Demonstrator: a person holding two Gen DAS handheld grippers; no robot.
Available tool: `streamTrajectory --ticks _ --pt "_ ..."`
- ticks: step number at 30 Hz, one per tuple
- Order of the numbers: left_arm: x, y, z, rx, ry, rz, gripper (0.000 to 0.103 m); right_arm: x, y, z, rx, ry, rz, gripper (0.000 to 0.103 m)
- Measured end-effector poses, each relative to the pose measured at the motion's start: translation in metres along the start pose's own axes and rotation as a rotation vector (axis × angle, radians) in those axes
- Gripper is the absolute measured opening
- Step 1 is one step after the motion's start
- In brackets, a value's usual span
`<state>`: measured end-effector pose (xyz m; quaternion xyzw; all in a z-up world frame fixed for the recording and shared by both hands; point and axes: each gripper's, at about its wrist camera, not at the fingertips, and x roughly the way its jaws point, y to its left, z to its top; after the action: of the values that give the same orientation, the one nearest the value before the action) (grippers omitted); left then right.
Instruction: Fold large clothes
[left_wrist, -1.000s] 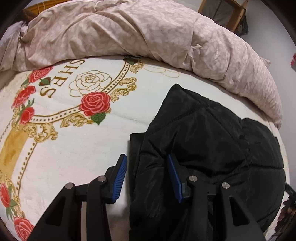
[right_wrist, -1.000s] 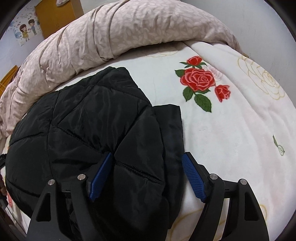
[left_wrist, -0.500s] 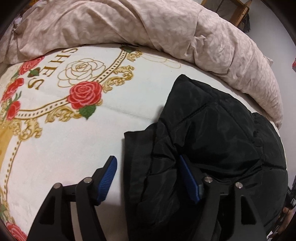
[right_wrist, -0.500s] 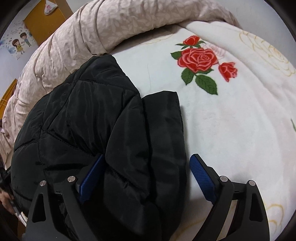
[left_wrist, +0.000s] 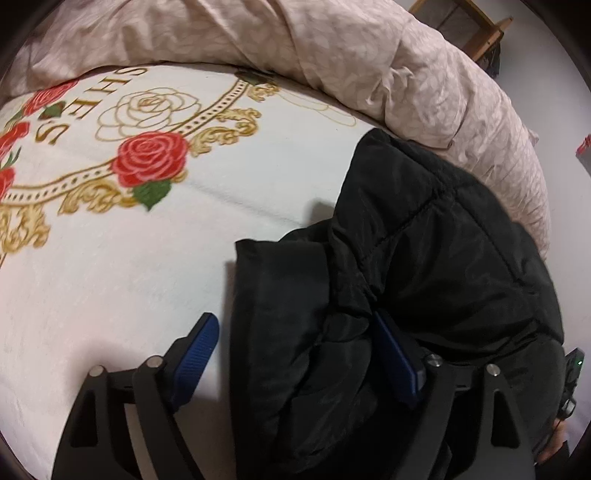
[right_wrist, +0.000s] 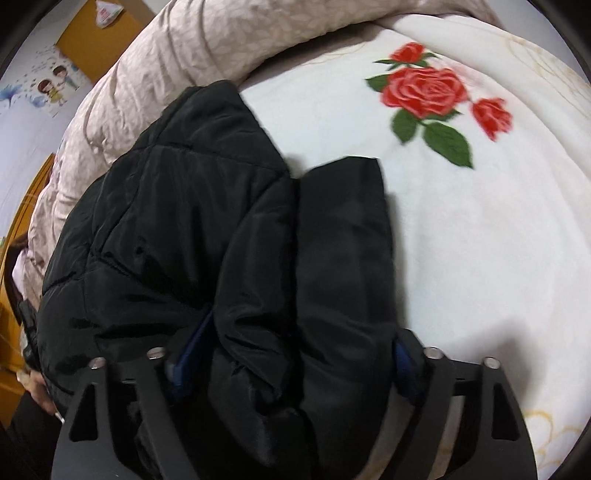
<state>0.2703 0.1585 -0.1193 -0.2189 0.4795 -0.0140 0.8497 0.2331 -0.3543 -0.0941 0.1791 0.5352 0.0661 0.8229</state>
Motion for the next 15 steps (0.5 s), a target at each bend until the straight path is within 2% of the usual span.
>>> streamTrajectory --ticks 1,3,4,5,7,9,12,15 --pt "0.001 -0.002 0.001 0.008 0.004 0.003 0.087 0.0 0.001 0.0 0.0 0.003 0.012 0.062" --pt "0.0 -0.003 0.001 0.014 0.008 0.002 0.084 0.001 0.004 0.001 -0.001 0.002 0.021 0.056" --pt "-0.001 -0.004 0.001 0.018 0.007 -0.02 0.067 -0.001 0.006 0.001 -0.001 -0.001 0.027 0.05" --pt "-0.004 -0.008 0.0 0.024 0.007 -0.042 0.063 -0.003 0.008 0.001 -0.005 -0.004 0.026 0.047" --pt "-0.01 -0.017 0.0 0.062 0.003 -0.015 0.045 -0.008 0.013 0.002 -0.017 -0.005 0.019 0.035" --pt "-0.02 -0.024 0.002 0.075 0.001 0.016 0.034 -0.018 0.017 0.005 -0.021 -0.017 0.01 0.03" --pt "-0.046 -0.033 0.006 0.094 -0.036 0.044 0.028 -0.038 0.025 0.006 -0.035 -0.044 0.002 0.025" --pt "-0.077 -0.042 0.006 0.105 -0.082 0.032 0.027 -0.064 0.032 0.004 -0.054 -0.077 0.007 0.023"
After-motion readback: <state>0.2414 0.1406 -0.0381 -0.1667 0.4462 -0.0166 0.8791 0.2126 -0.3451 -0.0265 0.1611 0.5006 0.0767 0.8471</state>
